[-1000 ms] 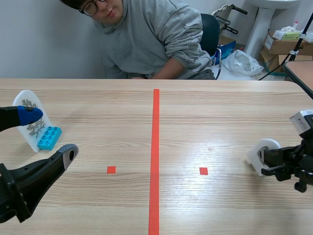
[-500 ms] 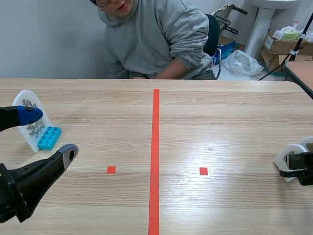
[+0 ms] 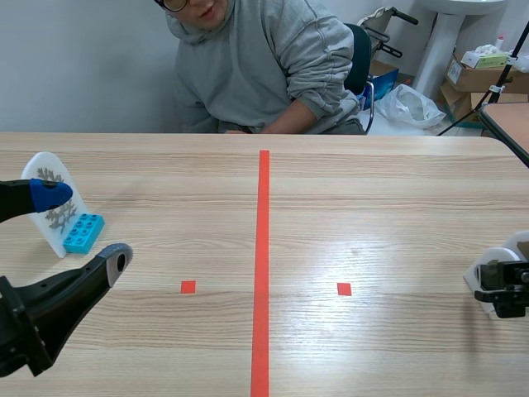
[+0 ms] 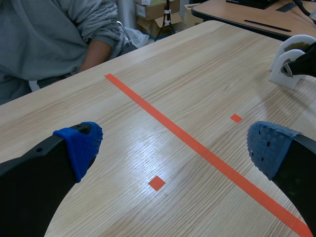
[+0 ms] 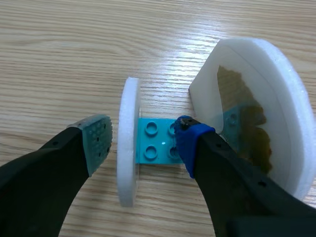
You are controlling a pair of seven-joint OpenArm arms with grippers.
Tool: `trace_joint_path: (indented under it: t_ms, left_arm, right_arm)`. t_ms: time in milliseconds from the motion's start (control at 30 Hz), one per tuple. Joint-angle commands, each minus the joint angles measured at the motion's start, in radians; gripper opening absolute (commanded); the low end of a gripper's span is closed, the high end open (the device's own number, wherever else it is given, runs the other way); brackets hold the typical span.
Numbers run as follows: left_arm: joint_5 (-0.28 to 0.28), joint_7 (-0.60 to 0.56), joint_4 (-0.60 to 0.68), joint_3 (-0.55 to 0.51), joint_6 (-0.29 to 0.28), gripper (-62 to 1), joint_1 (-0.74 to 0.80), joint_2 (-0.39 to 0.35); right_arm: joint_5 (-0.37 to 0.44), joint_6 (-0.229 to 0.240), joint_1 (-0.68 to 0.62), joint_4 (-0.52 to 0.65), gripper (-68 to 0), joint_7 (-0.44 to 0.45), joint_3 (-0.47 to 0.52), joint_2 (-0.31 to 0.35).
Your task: Do the leaf sorting experiment
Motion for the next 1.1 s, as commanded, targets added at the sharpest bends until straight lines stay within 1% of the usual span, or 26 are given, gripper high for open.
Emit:
trace_joint_path:
  t_ms: [0,133,200,400,500,733,867,933,1067]
  left_arm:
    - [-0.011,-0.017,0.011,0.003,-0.005,1.4,-0.003,0.003]
    - [-0.011,-0.017,0.011,0.003,-0.005,1.4,-0.003,0.003]
    - [-0.011,-0.017,0.011,0.003,-0.005,1.4,-0.003,0.003]
    - [-0.011,-0.017,0.011,0.003,-0.005,1.4,-0.003,0.003]
    - [-0.011,-0.017,0.011,0.003,-0.005,1.4,-0.003,0.003]
    - [-0.011,-0.016,0.011,0.003,-0.005,1.4,-0.003,0.003]
    - [-0.011,-0.016,0.011,0.003,-0.005,1.4,-0.003,0.003]
    - [-0.011,-0.016,0.011,0.003,-0.005,1.4,-0.003,0.003]
    - [-0.011,-0.016,0.011,0.003,-0.005,1.4,-0.003,0.003]
  right_arm:
    - [0.007,0.003,-0.002,0.023,-33.0,0.016,0.006,0.014]
    - [0.008,0.003,-0.002,0.023,-22.7,0.017,0.006,0.014]
    - [0.008,0.004,-0.002,0.024,-20.2,0.019,0.006,0.014]
    - [0.008,0.004,-0.002,0.026,-20.1,0.019,0.008,0.014]
    - [0.008,0.004,-0.003,0.045,-20.1,0.018,0.009,0.014]
    - [-0.006,0.005,-0.006,0.140,-20.1,-0.014,0.016,0.014]
    - [-0.008,0.008,-0.034,0.209,-20.1,-0.019,0.016,0.014]
    - [-0.013,0.034,-0.055,0.251,-20.1,-0.019,0.016,0.017]
    - [-0.024,0.117,-0.100,0.336,-20.1,-0.019,0.016,0.026]
